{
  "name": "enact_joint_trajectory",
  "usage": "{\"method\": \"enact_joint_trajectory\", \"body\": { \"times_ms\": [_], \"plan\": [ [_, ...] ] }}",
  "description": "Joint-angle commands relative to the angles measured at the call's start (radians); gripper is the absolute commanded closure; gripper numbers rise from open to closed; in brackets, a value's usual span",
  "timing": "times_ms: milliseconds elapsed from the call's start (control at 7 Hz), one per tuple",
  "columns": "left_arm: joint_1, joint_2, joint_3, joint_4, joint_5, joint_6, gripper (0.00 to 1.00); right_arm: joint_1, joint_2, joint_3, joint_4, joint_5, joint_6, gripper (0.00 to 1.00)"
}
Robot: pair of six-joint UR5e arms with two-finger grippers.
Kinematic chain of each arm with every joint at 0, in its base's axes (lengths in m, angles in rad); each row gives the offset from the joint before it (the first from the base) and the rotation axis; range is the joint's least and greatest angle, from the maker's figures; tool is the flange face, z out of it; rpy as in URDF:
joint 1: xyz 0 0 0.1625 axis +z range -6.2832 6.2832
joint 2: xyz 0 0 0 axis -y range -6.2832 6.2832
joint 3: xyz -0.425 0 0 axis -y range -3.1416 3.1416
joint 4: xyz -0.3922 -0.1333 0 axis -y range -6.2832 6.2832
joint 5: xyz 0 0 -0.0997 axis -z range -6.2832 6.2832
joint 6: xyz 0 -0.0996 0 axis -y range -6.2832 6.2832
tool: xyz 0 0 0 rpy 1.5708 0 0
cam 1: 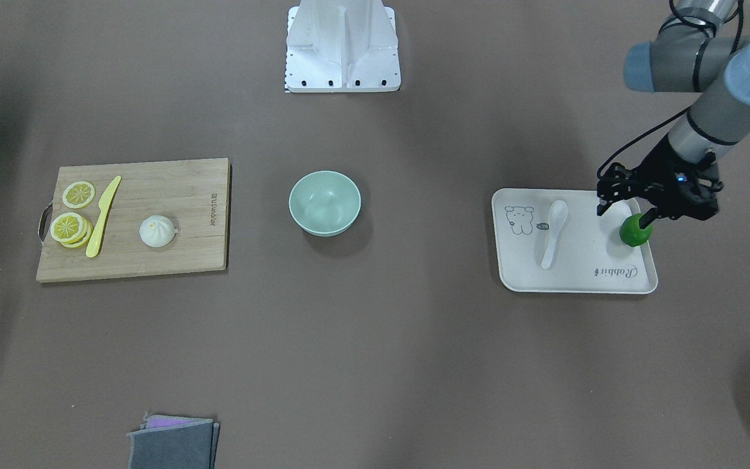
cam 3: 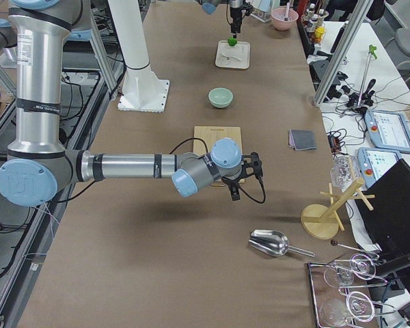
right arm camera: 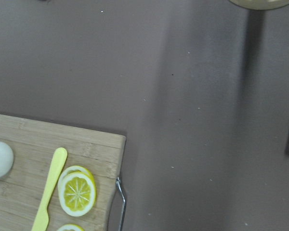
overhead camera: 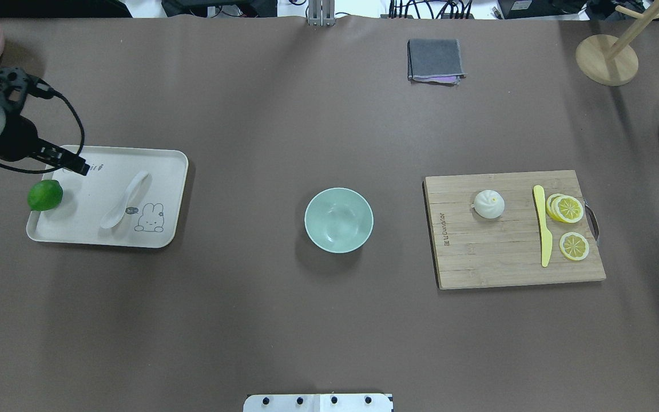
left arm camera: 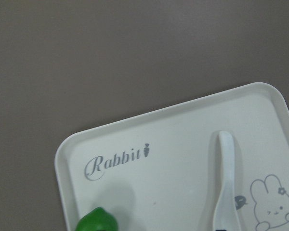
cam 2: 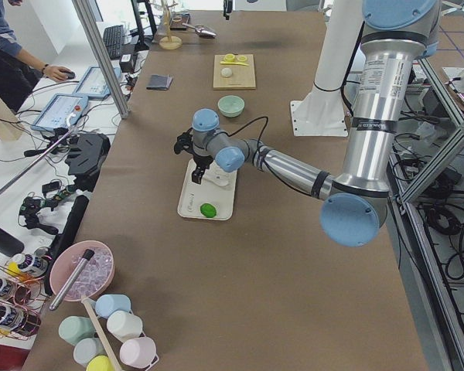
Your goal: Put spoon and bun in bowl
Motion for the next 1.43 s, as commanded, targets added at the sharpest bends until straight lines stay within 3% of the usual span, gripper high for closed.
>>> {"method": "enact_joint_trajectory", "body": {
  "times_ms": [0, 714, 1286],
  "plan": [
    [0.084, -0.119, 0.088, 0.051, 0.058, -0.012, 0.23, -0.062, 0.036, 0.001, 0.005, -0.021, 0.068, 0.0],
    [0.15, -0.121, 0.147, 0.045, 0.091, 0.024, 0.38, -0.099, 0.058, 0.002, 0.007, -0.026, 0.116, 0.0],
    [0.153, -0.127, 0.166, 0.045, 0.088, 0.024, 0.59, -0.099, 0.05, 0.006, 0.008, -0.025, 0.116, 0.0]
  ]
}}
